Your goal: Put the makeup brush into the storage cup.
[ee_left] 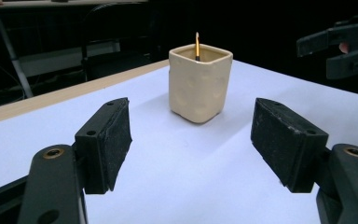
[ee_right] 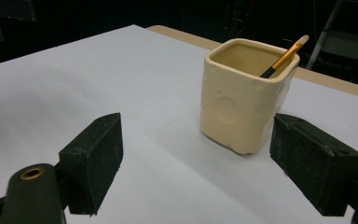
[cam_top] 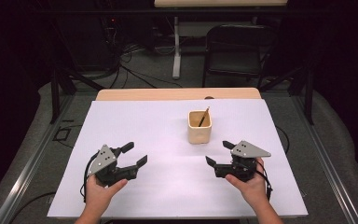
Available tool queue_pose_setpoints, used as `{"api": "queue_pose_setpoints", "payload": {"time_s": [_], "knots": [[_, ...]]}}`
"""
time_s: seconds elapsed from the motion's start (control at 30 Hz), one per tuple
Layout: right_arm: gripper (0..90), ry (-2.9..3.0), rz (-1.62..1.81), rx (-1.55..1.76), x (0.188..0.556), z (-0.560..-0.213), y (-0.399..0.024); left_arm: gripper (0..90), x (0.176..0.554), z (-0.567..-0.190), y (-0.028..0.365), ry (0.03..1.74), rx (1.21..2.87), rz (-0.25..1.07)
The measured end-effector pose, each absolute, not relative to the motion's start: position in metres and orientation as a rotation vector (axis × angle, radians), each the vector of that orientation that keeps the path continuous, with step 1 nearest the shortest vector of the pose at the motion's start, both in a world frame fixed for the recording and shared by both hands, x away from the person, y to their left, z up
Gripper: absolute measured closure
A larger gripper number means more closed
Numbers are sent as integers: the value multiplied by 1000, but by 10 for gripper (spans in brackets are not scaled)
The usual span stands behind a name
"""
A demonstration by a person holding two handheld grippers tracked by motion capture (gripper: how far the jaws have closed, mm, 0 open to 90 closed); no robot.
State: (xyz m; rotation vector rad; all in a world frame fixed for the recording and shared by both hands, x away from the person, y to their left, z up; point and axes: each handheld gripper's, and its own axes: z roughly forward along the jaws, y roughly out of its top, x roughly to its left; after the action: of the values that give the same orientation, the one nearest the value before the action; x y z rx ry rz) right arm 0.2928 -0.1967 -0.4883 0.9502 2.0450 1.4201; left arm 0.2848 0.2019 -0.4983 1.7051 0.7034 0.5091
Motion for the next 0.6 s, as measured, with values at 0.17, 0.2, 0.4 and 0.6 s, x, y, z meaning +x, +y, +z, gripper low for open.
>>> {"api": "queue_pose_setpoints", "payload": {"time_s": [0.17,0.2,0.4,0.6], "knots": [[169,2044,1420,954,293,-488,-197,289,283,-510,209,727,1696,500],[169,2044,1420,953,293,-488,-197,289,282,-512,210,731,1696,502],[169,2048,1420,952,293,-489,-196,289,281,-522,214,762,1698,514],[169,2050,1418,948,293,-490,-196,289,281,-527,214,739,1708,513]]}}
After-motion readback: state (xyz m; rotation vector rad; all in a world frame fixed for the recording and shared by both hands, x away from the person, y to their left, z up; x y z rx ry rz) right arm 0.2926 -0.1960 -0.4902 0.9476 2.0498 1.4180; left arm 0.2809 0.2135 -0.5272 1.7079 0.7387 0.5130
